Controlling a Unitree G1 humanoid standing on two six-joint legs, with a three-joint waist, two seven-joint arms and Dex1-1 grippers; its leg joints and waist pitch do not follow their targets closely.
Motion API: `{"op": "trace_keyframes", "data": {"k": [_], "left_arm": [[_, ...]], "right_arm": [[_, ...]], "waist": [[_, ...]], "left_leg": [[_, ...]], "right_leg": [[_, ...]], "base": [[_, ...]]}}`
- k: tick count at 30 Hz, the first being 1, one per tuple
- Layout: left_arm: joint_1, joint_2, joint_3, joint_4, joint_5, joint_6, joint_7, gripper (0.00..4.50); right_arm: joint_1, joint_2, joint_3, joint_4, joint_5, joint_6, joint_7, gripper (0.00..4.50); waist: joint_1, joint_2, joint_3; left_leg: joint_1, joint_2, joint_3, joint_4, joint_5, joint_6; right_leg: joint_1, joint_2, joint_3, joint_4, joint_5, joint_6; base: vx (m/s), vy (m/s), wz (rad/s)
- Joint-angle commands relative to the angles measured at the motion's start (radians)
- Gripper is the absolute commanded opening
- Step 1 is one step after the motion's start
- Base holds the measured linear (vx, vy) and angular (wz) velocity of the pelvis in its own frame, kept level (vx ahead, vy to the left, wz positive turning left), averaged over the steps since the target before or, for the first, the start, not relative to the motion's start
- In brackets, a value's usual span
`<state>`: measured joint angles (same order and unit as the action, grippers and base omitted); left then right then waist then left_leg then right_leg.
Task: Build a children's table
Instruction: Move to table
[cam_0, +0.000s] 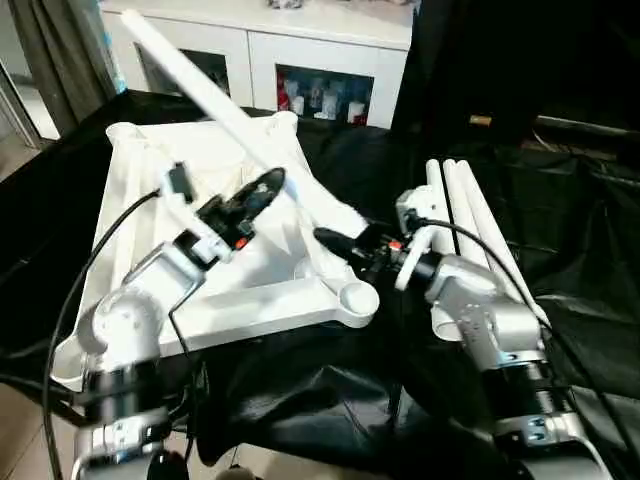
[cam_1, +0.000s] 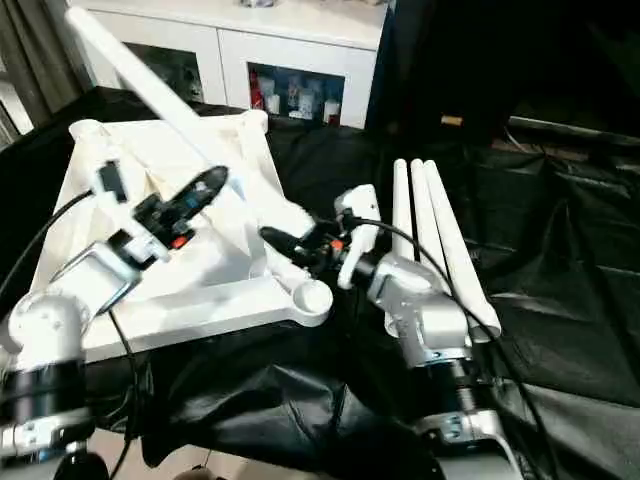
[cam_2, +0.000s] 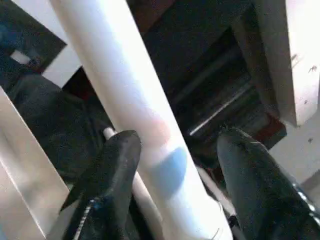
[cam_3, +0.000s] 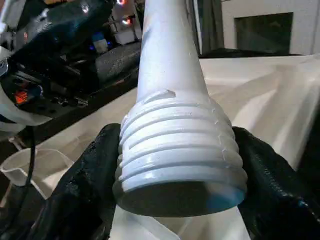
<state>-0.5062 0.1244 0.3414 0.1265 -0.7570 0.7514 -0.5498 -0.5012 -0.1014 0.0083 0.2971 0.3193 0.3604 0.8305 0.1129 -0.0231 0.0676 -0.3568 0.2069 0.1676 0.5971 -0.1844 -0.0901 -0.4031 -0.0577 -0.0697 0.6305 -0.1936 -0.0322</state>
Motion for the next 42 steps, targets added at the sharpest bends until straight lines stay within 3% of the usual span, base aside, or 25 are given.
{"op": "trace_keyframes", "data": {"k": [1,4,5,8,10,12,13,15,16,19,20,21,22,23,25,29,30,34,37,38,39,40,41,42], "left_arm": [[-0.051,-0.007,-0.021,0.074,0.049,-0.033,0.064,3.47],[-0.065,-0.007,-0.010,0.094,0.039,-0.039,0.073,3.56],[-0.078,-0.001,-0.006,0.108,0.040,-0.037,0.077,3.56],[-0.089,-0.002,0.004,0.115,0.025,-0.039,0.072,3.56],[-0.095,-0.002,0.010,0.120,0.019,-0.038,0.068,3.56],[-0.103,-0.001,0.014,0.129,0.015,-0.039,0.066,3.27],[-0.101,-0.007,0.018,0.121,0.002,-0.035,0.065,3.19],[-0.096,-0.011,0.019,0.106,-0.006,-0.038,0.064,3.16],[-0.093,-0.013,0.023,0.099,-0.012,-0.035,0.067,3.06],[-0.090,-0.009,0.032,0.079,-0.027,-0.016,0.078,2.78],[-0.090,-0.009,0.032,0.079,-0.027,-0.016,0.078,2.77],[-0.094,-0.003,0.037,0.076,-0.031,-0.007,0.079,2.73],[-0.095,0.000,0.036,0.076,-0.033,-0.005,0.078,2.63],[-0.100,0.007,0.029,0.077,-0.034,0.001,0.075,2.55],[-0.112,0.015,0.018,0.078,-0.033,0.005,0.069,2.46],[-0.137,0.029,0.003,0.073,-0.026,0.007,0.055,2.33],[-0.140,0.036,-0.004,0.073,-0.021,0.008,0.050,2.30],[-0.137,0.100,-0.112,0.058,0.068,-0.012,-0.015,2.18],[-0.139,0.114,-0.137,0.058,0.080,-0.005,-0.025,1.99],[-0.141,0.121,-0.151,0.060,0.090,-0.004,-0.031,1.99],[-0.143,0.123,-0.155,0.063,0.093,0.000,-0.029,1.99],[-0.149,0.131,-0.169,0.069,0.103,0.008,-0.024,1.98],[-0.151,0.135,-0.172,0.068,0.102,0.017,-0.022,1.98],[-0.153,0.138,-0.175,0.064,0.098,0.026,-0.020,1.98]], "right_arm": [[-0.004,0.012,0.047,-0.020,0.007,0.018,0.023,2.75],[-0.010,0.012,0.051,-0.026,0.007,0.024,0.023,2.75],[-0.019,0.011,0.052,-0.027,0.007,0.027,0.022,2.75],[-0.015,-0.001,0.055,-0.053,0.005,0.035,0.020,2.75],[-0.015,-0.003,0.055,-0.061,0.009,0.042,0.018,2.75],[-0.016,-0.004,0.054,-0.065,0.010,0.046,0.015,2.75],[-0.002,-0.012,0.053,-0.067,0.011,0.043,0.018,2.75],[0.008,-0.017,0.053,-0.064,0.015,0.042,0.023,2.75],[0.011,-0.018,0.054,-0.064,0.017,0.043,0.023,2.75],[0.018,-0.016,0.062,-0.067,0.019,0.046,0.021,2.75],[0.018,-0.016,0.062,-0.067,0.019,0.046,0.021,2.75],[0.021,-0.011,0.066,-0.070,0.021,0.050,0.021,2.75],[0.022,-0.009,0.068,-0.070,0.021,0.050,0.022,2.75],[0.025,-0.007,0.073,-0.075,0.016,0.048,0.016,2.75],[0.031,-0.005,0.076,-0.094,0.019,0.057,0.008,2.75],[0.040,-0.014,0.083,-0.121,0.014,0.059,-0.004,2.75],[0.039,-0.016,0.082,-0.119,0.012,0.064,-0.011,3.31],[0.033,-0.047,0.065,-0.147,0.030,0.092,-0.005,3.65],[0.025,-0.059,0.040,-0.161,0.048,0.110,-0.013,3.87],[0.019,-0.062,0.012,-0.174,0.089,0.149,-0.010,3.87],[0.015,-0.065,-0.002,-0.181,0.110,0.168,-0.007,3.86],[0.003,-0.075,-0.041,-0.207,0.176,0.228,0.004,3.85],[-0.002,-0.083,-0.048,-0.221,0.193,0.249,0.007,3.85],[-0.007,-0.089,-0.047,-0.228,0.194,0.259,0.006,3.85]], "waist": [[0.000,0.004,-0.073],[-0.001,0.002,-0.075],[-0.005,0.013,-0.078],[-0.007,0.017,-0.077],[-0.006,0.014,-0.076],[-0.005,0.012,-0.077],[-0.005,0.003,-0.077],[-0.003,0.008,-0.075],[-0.003,-0.008,-0.075],[0.002,0.010,-0.076],[0.000,0.007,-0.075],[0.002,0.015,-0.076],[-0.001,0.008,-0.076],[0.001,0.028,-0.076],[-0.003,0.018,-0.077],[-0.005,0.021,-0.076],[-0.006,0.020,-0.077],[-0.012,0.021,-0.077],[-0.016,0.020,-0.077],[-0.018,0.010,-0.076],[-0.015,0.014,-0.077],[-0.014,0.017,-0.077],[-0.015,0.027,-0.077],[-0.017,0.017,-0.078]], "left_leg": [[0.001,0.015,-0.003,-0.068,-0.133,0.012],[-0.004,0.015,-0.005,-0.068,-0.122,0.012],[-0.002,0.017,-0.005,-0.066,-0.114,0.009],[0.001,0.017,-0.004,-0.065,-0.114,0.009],[0.002,0.017,-0.003,-0.065,-0.124,0.009],[0.001,0.017,-0.004,-0.065,-0.128,0.008],[0.000,0.017,-0.003,-0.066,-0.125,0.010],[0.001,0.018,-0.003,-0.066,-0.129,0.009],[0.000,0.017,-0.001,-0.066,-0.128,0.013],[-0.001,0.018,-0.004,-0.065,-0.118,0.012],[-0.001,0.018,-0.003,-0.065,-0.122,0.011],[0.000,0.018,-0.004,-0.065,-0.125,0.009],[-0.001,0.017,-0.003,-0.065,-0.127,0.008],[0.001,0.017,-0.006,-0.065,-0.132,0.004],[0.001,0.016,-0.004,-0.066,-0.137,0.001],[0.002,0.016,-0.005,-0.066,-0.142,-0.003],[0.003,0.016,-0.004,-0.066,-0.139,-0.003],[0.004,0.017,-0.005,-0.066,-0.134,-0.005],[0.004,0.016,-0.004,-0.066,-0.131,-0.006],[0.003,0.015,-0.002,-0.066,-0.130,-0.002],[0.003,0.016,-0.004,-0.066,-0.128,-0.001],[0.002,0.015,-0.003,-0.065,-0.124,0.002],[0.004,0.015,-0.004,-0.064,-0.128,0.002],[0.003,0.016,-0.003,-0.064,-0.127,0.003]], "right_leg": [[0.061,-0.071,0.052,-0.083,-0.186,-0.128],[0.065,-0.074,0.051,-0.079,-0.166,-0.128],[0.062,-0.074,0.052,-0.075,-0.131,-0.142],[0.062,-0.071,0.051,-0.073,-0.093,-0.166],[0.062,-0.072,0.051,-0.074,-0.089,-0.175],[0.064,-0.073,0.051,-0.074,-0.100,-0.175],[0.065,-0.073,0.051,-0.075,-0.102,-0.173],[0.063,-0.074,0.052,-0.075,-0.116,-0.172],[0.065,-0.074,0.052,-0.078,-0.125,-0.167],[0.063,-0.077,0.052,-0.073,-0.127,-0.165],[0.062,-0.075,0.052,-0.076,-0.126,-0.165],[0.062,-0.076,0.051,-0.074,-0.123,-0.168],[0.063,-0.073,0.051,-0.075,-0.115,-0.167],[0.061,-0.074,0.051,-0.074,-0.115,-0.171],[0.064,-0.071,0.051,-0.075,-0.104,-0.171],[0.064,-0.070,0.051,-0.076,-0.110,-0.168],[0.063,-0.070,0.051,-0.076,-0.109,-0.166],[0.065,-0.067,0.052,-0.074,-0.097,-0.162],[0.065,-0.068,0.052,-0.074,-0.099,-0.159],[0.067,-0.067,0.053,-0.076,-0.101,-0.163],[0.067,-0.069,0.053,-0.073,-0.101,-0.166],[0.067,-0.069,0.053,-0.073,-0.102,-0.168],[0.066,-0.068,0.053,-0.073,-0.101,-0.170],[0.067,-0.066,0.052,-0.075,-0.096,-0.169]], "base": [[0.000,0.000,0.00],[0.000,0.000,0.00],[0.000,0.000,0.00],[0.000,0.000,0.00],[0.000,0.000,0.00],[0.000,0.000,0.00],[0.000,0.000,0.00],[0.000,0.000,0.00],[0.000,0.000,0.00],[0.000,0.000,0.00],[0.000,0.000,0.00],[0.000,0.000,0.00],[0.000,0.000,0.00],[0.000,0.000,0.00],[0.000,0.000,0.00],[0.000,0.000,0.00],[0.000,0.000,0.00],[0.000,0.000,0.00],[0.000,0.000,0.00],[0.000,0.000,0.00],[0.000,0.000,0.00],[0.000,0.000,0.00],[0.000,0.000,0.00],[0.000,0.000,0.00]]}}
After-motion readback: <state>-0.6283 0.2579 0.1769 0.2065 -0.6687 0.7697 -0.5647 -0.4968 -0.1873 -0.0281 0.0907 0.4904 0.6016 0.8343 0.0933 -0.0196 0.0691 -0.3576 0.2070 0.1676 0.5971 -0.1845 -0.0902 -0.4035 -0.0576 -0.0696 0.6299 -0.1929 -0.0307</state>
